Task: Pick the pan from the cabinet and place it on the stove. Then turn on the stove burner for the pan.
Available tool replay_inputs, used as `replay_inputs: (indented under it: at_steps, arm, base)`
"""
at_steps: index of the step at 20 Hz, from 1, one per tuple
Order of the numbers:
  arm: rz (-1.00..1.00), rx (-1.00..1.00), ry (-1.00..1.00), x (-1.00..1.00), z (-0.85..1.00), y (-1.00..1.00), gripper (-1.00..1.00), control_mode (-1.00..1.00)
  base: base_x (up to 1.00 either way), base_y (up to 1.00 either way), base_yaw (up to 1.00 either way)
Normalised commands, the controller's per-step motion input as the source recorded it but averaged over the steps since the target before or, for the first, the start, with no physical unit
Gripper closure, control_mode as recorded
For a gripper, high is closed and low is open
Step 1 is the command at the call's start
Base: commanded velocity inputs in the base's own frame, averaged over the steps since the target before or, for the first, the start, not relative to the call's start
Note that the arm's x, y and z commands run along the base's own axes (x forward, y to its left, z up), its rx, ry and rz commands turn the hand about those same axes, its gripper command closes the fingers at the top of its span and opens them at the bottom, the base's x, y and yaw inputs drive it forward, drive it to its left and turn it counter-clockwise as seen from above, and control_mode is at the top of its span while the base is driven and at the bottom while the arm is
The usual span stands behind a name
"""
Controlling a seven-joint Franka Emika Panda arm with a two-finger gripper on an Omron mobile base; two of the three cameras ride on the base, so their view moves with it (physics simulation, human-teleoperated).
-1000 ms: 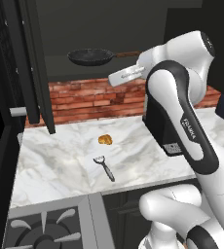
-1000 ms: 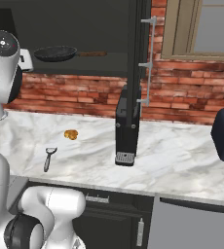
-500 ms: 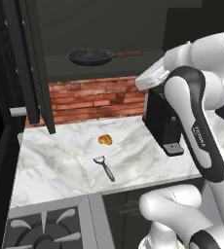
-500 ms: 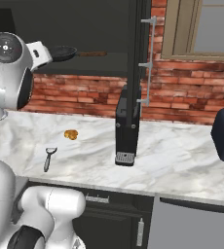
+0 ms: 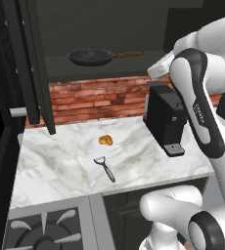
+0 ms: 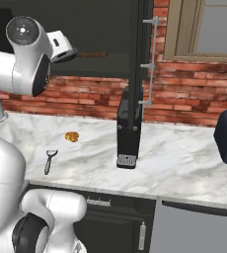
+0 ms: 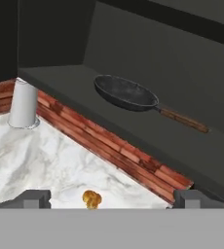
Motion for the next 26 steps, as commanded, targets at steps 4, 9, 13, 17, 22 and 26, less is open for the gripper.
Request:
replay_inputs:
  at_steps: [4, 9, 13, 17, 22, 26]
  arm:
    - [0.00, 0.00, 0.07, 0.55, -0.09, -0.31, -1.00, -1.00]
    - [0.00, 0.00, 0.08, 0.61, -0.07, -0.07, -1.00, -1.00]
    - [0.00, 0.01, 0.01, 0.48, 0.00, 0.00, -1.00, -1.00]
    - [0.01, 0.01, 0.00, 0.44, -0.01, 0.00, -1.00, -1.00]
    - [0.01, -0.01, -0.06, 0.38, -0.02, -0.02, -1.00, -1.00]
    - [0.00, -0.19, -0.10, 0.26, 0.00, -0.05, -1.00, -1.00]
  base:
    - [0.00, 0.00, 0.00]
    - [0.00, 0.00, 0.00]
    - [0.00, 0.00, 0.00]
    - [0.00, 0.00, 0.00]
    - [0.00, 0.00, 0.00]
    - [0.00, 0.00, 0.00]
